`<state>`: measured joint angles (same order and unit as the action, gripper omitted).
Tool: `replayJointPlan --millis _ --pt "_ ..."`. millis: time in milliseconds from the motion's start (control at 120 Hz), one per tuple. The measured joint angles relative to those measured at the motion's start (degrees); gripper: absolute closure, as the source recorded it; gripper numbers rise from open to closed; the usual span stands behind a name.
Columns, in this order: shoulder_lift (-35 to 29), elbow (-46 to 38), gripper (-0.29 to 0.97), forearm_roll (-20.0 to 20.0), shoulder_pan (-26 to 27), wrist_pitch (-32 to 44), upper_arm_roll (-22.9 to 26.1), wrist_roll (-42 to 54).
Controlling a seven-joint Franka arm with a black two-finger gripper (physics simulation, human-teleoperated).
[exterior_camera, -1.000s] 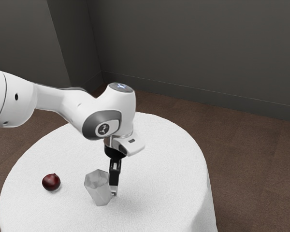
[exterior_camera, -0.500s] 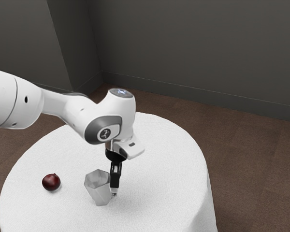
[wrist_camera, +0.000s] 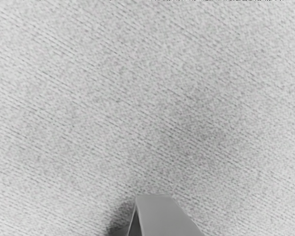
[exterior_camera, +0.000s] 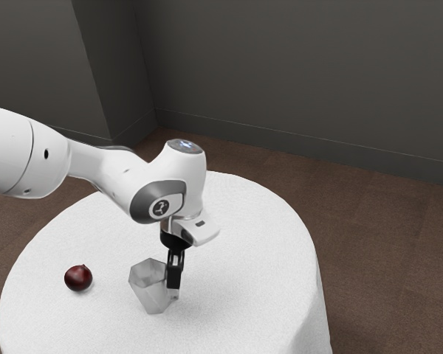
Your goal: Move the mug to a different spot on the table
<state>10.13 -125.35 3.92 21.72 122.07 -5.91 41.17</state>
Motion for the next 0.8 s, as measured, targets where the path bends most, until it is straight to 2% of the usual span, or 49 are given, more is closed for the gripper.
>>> replayJointPlan --millis 117,458,617,800 --pt "0.0 0.0 0.1 0.0 0.0 0.4 -0.1 0.1" --pt "0.0 0.0 0.43 0.3 -0.1 1.1 -0.1 0.7" --pt "0.0 0.0 0.53 0.4 -0.5 0.9 -0.2 1.4" --pt "0.4 0.1 0.58 0.6 -1.4 0.2 -0.2 1.8"
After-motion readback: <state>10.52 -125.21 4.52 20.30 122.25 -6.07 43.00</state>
